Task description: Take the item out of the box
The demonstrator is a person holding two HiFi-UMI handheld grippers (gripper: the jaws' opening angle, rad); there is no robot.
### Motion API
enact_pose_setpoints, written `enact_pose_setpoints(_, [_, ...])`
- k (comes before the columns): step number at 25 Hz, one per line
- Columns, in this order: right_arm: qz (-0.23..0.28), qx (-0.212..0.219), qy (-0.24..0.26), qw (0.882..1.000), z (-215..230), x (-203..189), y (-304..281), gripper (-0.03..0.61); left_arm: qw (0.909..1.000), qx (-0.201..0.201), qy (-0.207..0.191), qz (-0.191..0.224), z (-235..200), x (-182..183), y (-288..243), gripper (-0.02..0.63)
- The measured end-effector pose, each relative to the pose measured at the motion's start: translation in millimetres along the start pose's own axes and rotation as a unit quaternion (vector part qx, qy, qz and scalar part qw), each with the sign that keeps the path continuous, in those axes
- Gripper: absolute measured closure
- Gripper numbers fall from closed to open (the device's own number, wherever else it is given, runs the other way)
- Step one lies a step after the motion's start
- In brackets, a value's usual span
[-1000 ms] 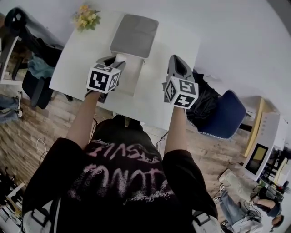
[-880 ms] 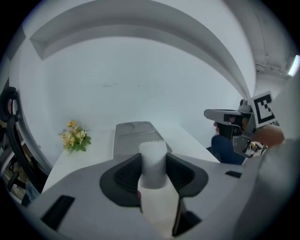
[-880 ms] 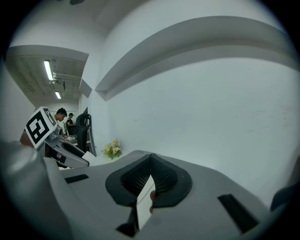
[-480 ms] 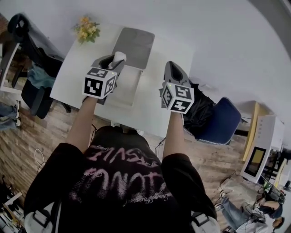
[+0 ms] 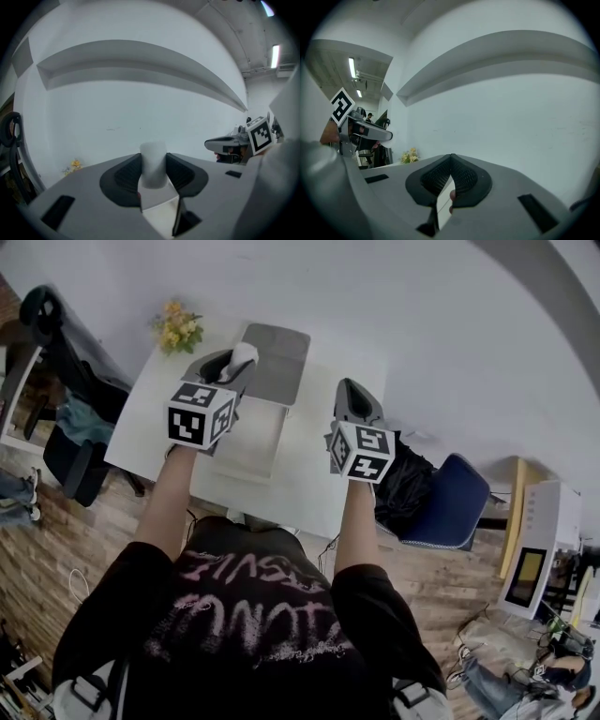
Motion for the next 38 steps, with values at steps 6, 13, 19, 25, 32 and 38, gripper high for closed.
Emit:
enact_pose_setpoints(6, [0.011,-0.01,0.01,1.0,1,12,2,0.569,0.9995,0.003,-0.009,0.029,-6,17,7,0.448])
enact_pose_setpoints(13, [0.023,-0.017,0.017,0.999,0,22,5,0.569,0.9978,0.009,-0.019,0.062,-10,30,18,0.448])
enact_pose_setpoints(19, [0.026,-0.021,0.022,0.999,3,30,8,0.569,0.9971,0.015,-0.017,0.072,-13,36,25,0.448])
enact_pose_setpoints(25, [0.025,-0.019,0.029,0.999,2,31,6,0.569,0.9972,0.018,-0.012,0.071,-17,31,23,0.449])
enact_pose_setpoints(32, [0.031,-0.016,0.032,0.999,4,38,2,0.571,0.9971,0.021,-0.016,0.072,-18,32,22,0.449])
enact_pose_setpoints(38, [0.027,-0.017,0.031,0.999,6,37,-1,0.569,0.997,0.026,-0.007,0.072,-25,30,24,0.448])
Point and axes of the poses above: the fingertips, and each gripper's own axes: y backward along the fingers, z to its right, x out of its top, the point moved 7 cm from there along y, backward along the fingers, and after that the axes turned 1 degree about y, right-handed, at the moved point
